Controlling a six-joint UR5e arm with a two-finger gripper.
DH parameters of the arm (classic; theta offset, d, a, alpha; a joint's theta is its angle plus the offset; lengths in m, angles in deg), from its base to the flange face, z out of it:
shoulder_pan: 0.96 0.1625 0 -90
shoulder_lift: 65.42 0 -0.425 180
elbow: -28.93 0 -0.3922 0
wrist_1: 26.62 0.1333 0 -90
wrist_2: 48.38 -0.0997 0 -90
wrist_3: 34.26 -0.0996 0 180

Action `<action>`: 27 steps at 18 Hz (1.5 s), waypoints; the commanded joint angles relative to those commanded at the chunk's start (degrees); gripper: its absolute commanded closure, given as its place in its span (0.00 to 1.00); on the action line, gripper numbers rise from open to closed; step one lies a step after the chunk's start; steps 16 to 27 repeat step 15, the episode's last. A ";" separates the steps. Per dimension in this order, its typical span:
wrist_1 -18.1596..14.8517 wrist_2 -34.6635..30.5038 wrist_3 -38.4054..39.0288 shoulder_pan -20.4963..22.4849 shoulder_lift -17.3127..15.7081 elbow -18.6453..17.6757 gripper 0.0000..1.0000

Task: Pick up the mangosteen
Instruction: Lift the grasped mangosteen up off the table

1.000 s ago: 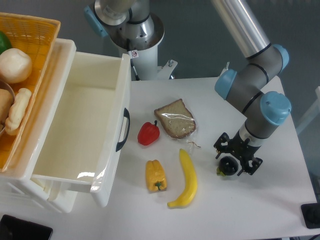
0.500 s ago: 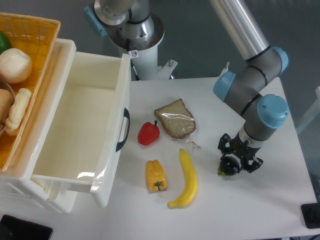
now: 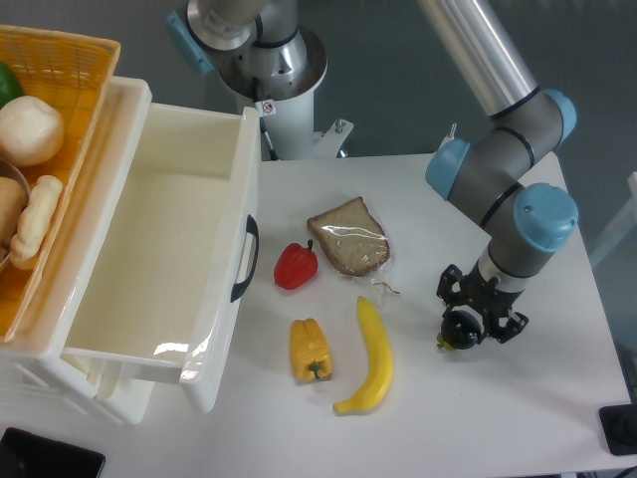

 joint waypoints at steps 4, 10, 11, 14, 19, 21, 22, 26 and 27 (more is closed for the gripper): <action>-0.44 -6.50 -5.25 0.09 -0.44 2.82 0.72; -2.11 -6.86 -7.99 0.26 -1.23 6.78 0.76; -2.28 -6.86 -8.00 0.18 -1.50 6.69 0.76; -2.98 -6.86 -8.00 0.52 -2.55 6.43 0.76; -3.25 -6.86 -8.09 0.79 -2.81 6.25 0.77; -3.25 -6.86 -8.09 0.79 -2.81 6.25 0.77; -3.25 -6.86 -8.09 0.79 -2.81 6.25 0.77; -3.25 -6.86 -8.09 0.79 -2.81 6.25 0.77; -3.25 -6.86 -8.09 0.79 -2.81 6.25 0.77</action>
